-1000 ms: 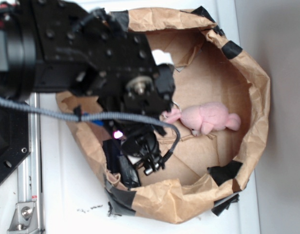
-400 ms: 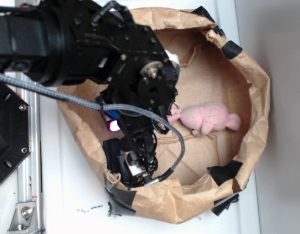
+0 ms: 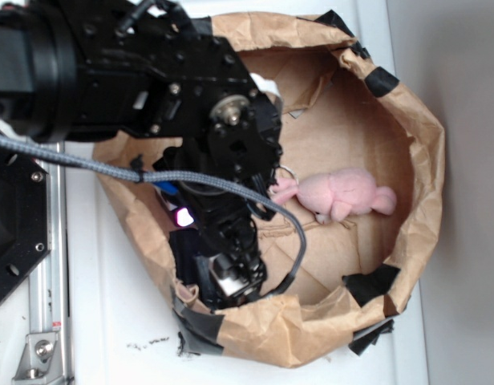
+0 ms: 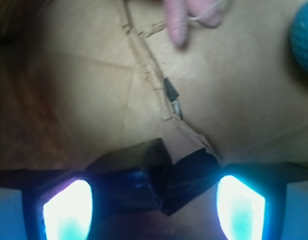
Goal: Grab the black box.
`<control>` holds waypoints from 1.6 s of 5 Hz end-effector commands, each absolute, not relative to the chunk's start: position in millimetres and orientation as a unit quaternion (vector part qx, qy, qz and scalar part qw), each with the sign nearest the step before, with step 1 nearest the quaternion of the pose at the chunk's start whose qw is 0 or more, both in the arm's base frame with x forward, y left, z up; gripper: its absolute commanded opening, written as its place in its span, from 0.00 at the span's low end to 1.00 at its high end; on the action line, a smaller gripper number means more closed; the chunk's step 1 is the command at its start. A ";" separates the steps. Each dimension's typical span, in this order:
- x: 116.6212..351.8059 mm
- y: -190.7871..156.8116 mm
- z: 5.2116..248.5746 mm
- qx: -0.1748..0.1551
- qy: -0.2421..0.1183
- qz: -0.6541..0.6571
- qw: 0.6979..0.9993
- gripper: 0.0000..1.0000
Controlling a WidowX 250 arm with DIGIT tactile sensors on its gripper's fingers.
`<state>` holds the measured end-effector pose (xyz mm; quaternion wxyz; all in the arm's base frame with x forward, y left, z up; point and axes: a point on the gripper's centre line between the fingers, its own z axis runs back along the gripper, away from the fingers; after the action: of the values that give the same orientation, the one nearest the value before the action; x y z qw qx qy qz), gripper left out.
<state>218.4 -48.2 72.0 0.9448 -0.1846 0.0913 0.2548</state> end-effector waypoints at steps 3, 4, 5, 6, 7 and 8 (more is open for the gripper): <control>199.0 -85.6 58.1 -0.210 0.205 0.466 0.834 1.00; 193.8 -96.2 33.7 -0.189 0.216 0.459 0.841 1.00; 189.4 -101.9 20.8 -0.176 0.212 0.462 0.843 0.43; 196.2 -94.8 28.5 -0.136 0.182 0.467 0.854 0.00; 212.3 -73.7 57.1 -0.081 0.110 0.364 0.921 0.00; 219.3 -52.3 94.6 -0.019 -0.001 0.258 0.966 0.00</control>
<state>221.0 -50.3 85.6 0.9643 -0.0074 0.0266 0.2634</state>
